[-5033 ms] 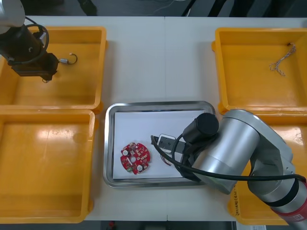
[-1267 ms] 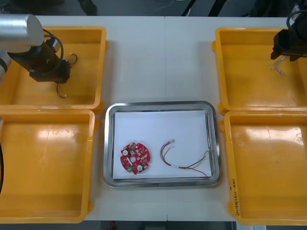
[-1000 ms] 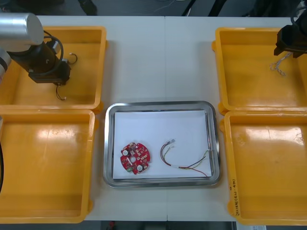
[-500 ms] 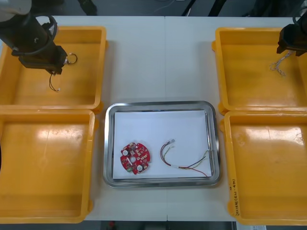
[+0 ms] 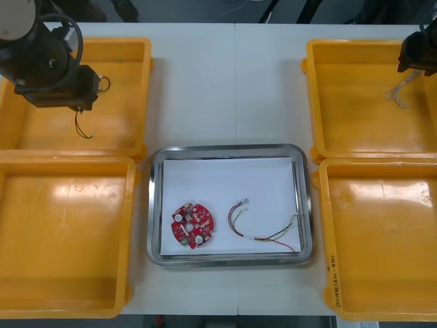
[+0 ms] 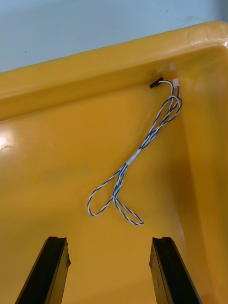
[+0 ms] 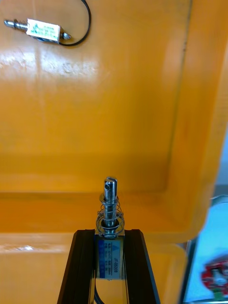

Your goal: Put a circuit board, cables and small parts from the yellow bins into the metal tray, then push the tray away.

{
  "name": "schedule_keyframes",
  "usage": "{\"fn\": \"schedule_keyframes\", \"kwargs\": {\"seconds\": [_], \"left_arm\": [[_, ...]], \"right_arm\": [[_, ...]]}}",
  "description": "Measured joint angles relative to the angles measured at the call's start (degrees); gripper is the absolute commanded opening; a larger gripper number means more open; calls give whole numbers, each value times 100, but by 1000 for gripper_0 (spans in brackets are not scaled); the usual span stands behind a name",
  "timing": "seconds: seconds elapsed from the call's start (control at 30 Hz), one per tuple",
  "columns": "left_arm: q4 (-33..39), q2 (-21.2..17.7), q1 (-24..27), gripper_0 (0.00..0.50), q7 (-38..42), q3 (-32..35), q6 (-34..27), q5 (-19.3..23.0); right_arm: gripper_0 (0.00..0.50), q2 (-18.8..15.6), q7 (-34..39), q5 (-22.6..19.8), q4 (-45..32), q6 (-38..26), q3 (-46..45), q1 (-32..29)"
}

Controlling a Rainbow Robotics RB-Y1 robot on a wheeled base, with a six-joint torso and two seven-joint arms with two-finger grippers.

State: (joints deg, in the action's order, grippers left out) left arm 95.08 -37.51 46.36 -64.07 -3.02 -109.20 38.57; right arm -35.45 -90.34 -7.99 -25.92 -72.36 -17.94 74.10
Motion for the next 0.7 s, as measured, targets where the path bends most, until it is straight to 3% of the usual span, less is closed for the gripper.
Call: {"fn": "schedule_keyframes", "kwargs": {"seconds": [0.13, 0.37, 0.53, 0.7], "left_arm": [[631, 5, -131, 0, 745, -63, -28, 128], [1315, 113, -138, 0, 762, -704, -31, 184], [1580, 307, -138, 0, 1021, -1305, -2, 185], [1609, 465, -138, 0, 1990, -1914, 272, 180]], "right_arm": [[500, -70, 0, 5, 553, 335, -2, 169], [500, -87, 0, 4, 975, 711, -11, 201], [500, -91, 0, -36, 1321, 1131, -56, 204], [500, -93, 1, -68, 1582, 1553, -70, 205]]}}
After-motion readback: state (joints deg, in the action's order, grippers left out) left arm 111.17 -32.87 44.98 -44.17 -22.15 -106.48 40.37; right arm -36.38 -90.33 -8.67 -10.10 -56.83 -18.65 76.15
